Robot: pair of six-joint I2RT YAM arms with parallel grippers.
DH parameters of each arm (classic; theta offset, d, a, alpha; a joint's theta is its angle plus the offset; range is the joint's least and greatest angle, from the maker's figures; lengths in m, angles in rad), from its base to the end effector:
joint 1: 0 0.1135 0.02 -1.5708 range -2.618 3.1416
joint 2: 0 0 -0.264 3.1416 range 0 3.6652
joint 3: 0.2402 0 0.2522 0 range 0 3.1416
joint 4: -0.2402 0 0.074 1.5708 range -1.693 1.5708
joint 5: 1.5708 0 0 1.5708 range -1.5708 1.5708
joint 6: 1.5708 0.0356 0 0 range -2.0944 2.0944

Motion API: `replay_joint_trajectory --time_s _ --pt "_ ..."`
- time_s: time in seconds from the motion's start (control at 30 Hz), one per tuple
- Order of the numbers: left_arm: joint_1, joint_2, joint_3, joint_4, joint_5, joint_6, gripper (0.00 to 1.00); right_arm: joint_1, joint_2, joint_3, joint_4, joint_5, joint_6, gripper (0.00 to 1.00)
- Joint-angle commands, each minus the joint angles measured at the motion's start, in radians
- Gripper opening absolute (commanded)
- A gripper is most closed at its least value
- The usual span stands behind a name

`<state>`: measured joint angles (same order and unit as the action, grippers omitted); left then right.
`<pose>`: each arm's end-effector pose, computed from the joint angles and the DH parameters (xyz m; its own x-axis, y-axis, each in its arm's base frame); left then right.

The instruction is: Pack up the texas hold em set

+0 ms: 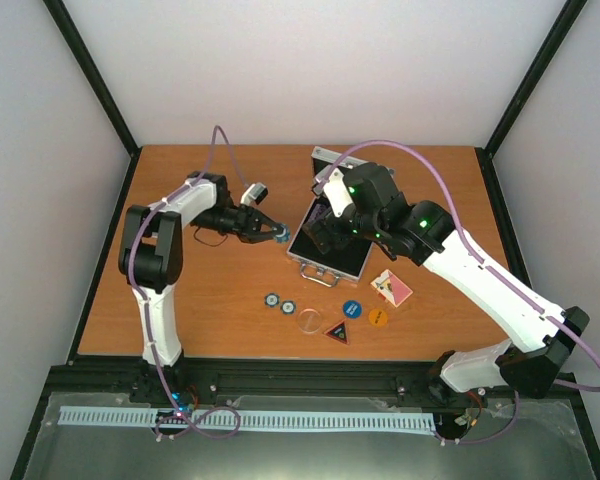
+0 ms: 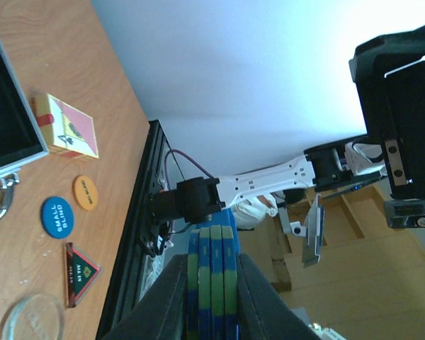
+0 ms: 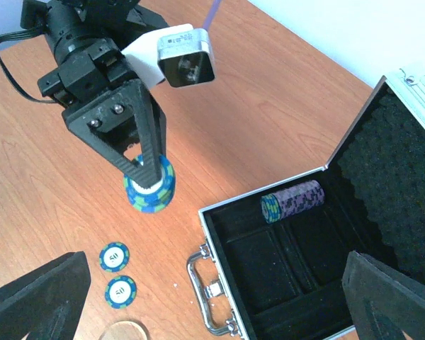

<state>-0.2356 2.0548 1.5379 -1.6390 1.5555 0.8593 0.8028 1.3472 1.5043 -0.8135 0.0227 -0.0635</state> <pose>0.3265 -0.1150 0.2161 -0.9333 0.2360 -0.2707 0.2657 -0.0535 -0.9626 0.1957 0.2014 0.4016 -0.3783 -0.4830 -0.7897 -0.7321 0.6782 -0.0641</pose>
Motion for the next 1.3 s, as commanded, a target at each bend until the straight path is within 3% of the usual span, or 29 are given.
replay_joint_trajectory --time_s 0.0,0.13,0.47,0.53,0.6,0.63,0.67,0.7,0.77,0.9,1.03,1.1,1.27 --pt "0.040 0.003 0.021 -0.004 0.134 0.045 0.01 -0.005 -0.023 -0.006 0.004 0.042 0.000 1.00" --pt "0.084 -0.025 0.098 -0.004 0.111 -0.012 0.01 -0.007 -0.026 -0.009 0.003 0.048 -0.001 1.00" --pt "0.099 -0.052 0.486 0.009 -0.031 -0.248 0.01 -0.010 -0.018 -0.020 0.004 0.050 0.014 1.00" --pt "0.099 -0.065 0.511 0.127 -0.104 -0.429 0.01 -0.010 -0.019 -0.018 0.002 0.052 0.017 1.00" --pt "0.093 -0.174 0.376 0.534 -0.338 -0.814 0.01 -0.011 -0.022 -0.019 0.002 0.060 0.017 1.00" --pt "0.092 -0.230 0.296 0.697 -0.409 -0.929 0.01 -0.012 -0.024 -0.020 0.001 0.063 0.017 1.00" --pt "0.097 -0.243 0.271 0.764 -0.368 -0.959 0.01 -0.013 -0.026 -0.022 0.001 0.065 0.017 1.00" --pt "0.100 -0.228 0.299 0.697 -0.335 -0.931 0.01 -0.015 -0.028 -0.024 0.001 0.067 0.017 1.00" --pt "0.086 -0.197 0.368 0.599 -0.421 -0.870 0.01 -0.019 -0.031 -0.024 -0.006 0.070 0.016 1.00" --pt "0.058 -0.258 0.264 0.686 -0.636 -0.927 0.01 -0.023 -0.051 -0.048 -0.001 0.078 0.016 1.00" --pt "-0.025 -0.323 0.162 0.687 -1.009 -0.974 0.01 -0.030 -0.064 -0.077 0.005 0.087 0.026 1.00" --pt "-0.063 -0.344 0.114 0.697 -1.111 -0.985 0.01 -0.033 -0.068 -0.094 0.011 0.094 0.035 1.00" --pt "-0.129 -0.369 0.001 0.740 -1.146 -0.886 0.01 -0.038 -0.083 -0.131 0.034 0.118 0.057 1.00"
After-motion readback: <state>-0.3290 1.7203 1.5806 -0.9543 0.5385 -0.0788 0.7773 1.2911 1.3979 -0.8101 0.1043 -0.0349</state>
